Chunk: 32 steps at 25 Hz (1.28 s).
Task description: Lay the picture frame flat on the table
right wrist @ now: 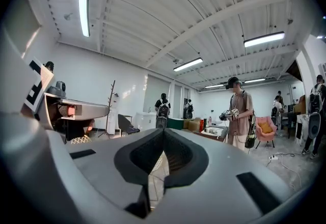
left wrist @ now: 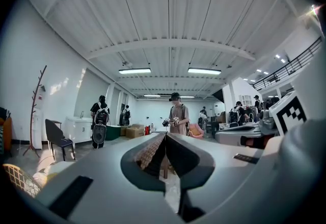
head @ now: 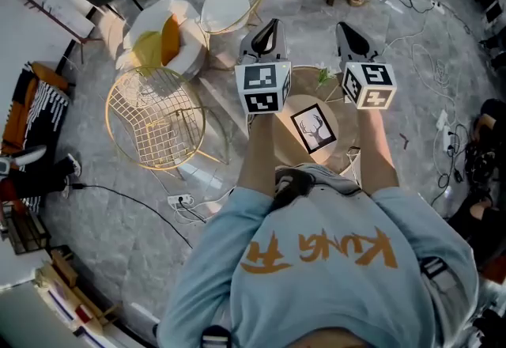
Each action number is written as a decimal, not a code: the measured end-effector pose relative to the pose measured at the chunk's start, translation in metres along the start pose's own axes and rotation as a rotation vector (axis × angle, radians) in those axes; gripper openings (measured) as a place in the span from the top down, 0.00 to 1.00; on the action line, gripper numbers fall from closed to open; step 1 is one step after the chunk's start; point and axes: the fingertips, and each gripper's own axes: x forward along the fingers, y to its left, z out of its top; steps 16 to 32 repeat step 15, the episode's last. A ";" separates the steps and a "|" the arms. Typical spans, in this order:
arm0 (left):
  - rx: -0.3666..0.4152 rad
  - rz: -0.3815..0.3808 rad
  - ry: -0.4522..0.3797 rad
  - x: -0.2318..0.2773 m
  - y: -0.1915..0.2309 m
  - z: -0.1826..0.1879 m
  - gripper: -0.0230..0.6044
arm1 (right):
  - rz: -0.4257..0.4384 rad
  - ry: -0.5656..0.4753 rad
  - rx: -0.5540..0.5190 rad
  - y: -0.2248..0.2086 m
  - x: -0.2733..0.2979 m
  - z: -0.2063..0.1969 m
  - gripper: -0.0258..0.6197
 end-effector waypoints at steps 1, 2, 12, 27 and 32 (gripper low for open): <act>0.001 0.002 -0.002 0.001 0.001 0.001 0.93 | -0.002 -0.003 0.000 -0.001 0.000 0.001 0.96; 0.002 0.004 -0.005 0.001 0.001 0.002 0.93 | -0.005 -0.005 0.000 -0.002 -0.001 0.002 0.96; 0.015 -0.015 -0.006 0.005 -0.001 0.001 0.93 | -0.038 -0.016 0.018 -0.008 -0.005 0.002 0.96; 0.015 -0.019 -0.002 0.005 -0.002 0.001 0.93 | -0.041 -0.018 0.020 -0.009 -0.005 0.003 0.96; 0.015 -0.019 -0.002 0.005 -0.002 0.001 0.93 | -0.041 -0.018 0.020 -0.009 -0.005 0.003 0.96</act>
